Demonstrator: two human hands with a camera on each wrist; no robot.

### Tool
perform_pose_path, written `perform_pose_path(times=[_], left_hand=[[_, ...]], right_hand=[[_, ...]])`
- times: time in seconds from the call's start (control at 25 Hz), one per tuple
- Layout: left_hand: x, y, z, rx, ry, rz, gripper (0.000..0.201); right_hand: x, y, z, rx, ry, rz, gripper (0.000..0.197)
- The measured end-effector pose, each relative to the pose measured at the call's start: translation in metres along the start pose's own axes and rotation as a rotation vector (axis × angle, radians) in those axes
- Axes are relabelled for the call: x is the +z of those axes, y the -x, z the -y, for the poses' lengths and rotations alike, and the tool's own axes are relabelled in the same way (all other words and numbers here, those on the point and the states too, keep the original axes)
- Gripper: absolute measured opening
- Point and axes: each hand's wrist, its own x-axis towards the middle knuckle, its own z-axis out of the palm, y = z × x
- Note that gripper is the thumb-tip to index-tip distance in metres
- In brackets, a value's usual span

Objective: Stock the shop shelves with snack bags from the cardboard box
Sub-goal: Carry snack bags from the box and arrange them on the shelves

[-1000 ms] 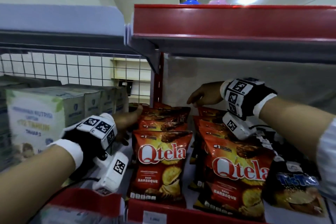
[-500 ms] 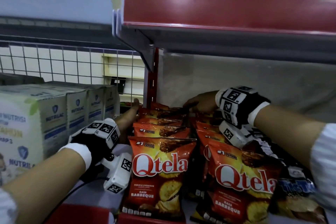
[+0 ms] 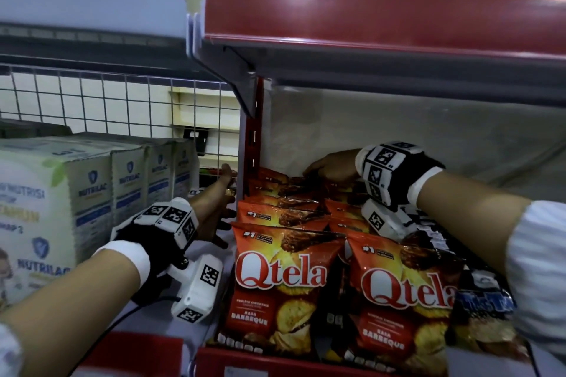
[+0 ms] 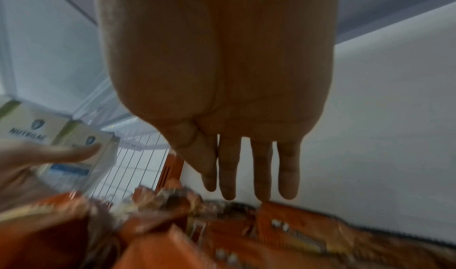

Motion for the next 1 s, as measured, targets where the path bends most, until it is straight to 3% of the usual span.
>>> perform_pose_path(times=[0.16, 0.28, 0.36, 0.44, 0.52, 0.6, 0.68, 0.84, 1.0], left_hand=[[-0.008, 0.037, -0.006, 0.117, -0.124, 0.021, 0.106], [-0.002, 0.069, -0.001, 0.301, -0.328, 0.011, 0.117], [0.008, 0.093, 0.016, 0.415, -0.434, -0.043, 0.124], [0.021, 0.109, 0.041, 0.601, -0.476, -0.039, 0.105], [0.036, 0.115, 0.068, 0.748, -0.596, -0.071, 0.096], [0.050, 0.114, 0.086, 0.824, -0.658, -0.137, 0.095], [0.061, 0.108, 0.095, 0.841, -0.618, -0.215, 0.093], [0.072, 0.091, 0.096, 0.759, -0.513, -0.296, 0.091], [0.076, 0.089, 0.097, 0.751, -0.465, -0.324, 0.096]], right_hand=[[-0.026, 0.033, -0.010, -0.003, -0.087, -0.122, 0.044], [-0.030, 0.075, -0.022, -0.080, -0.299, -0.198, 0.041], [-0.020, 0.105, -0.026, -0.140, -0.316, -0.193, 0.040], [-0.003, 0.131, -0.029, -0.163, -0.243, -0.134, 0.056], [0.020, 0.151, -0.037, -0.116, -0.203, -0.014, 0.083], [0.045, 0.162, -0.045, -0.052, -0.188, 0.120, 0.106], [0.067, 0.164, -0.050, -0.021, -0.196, 0.152, 0.115], [0.092, 0.155, -0.046, 0.000, -0.267, -0.123, 0.101], [0.119, 0.164, -0.039, 0.134, -0.212, -0.490, 0.109]])
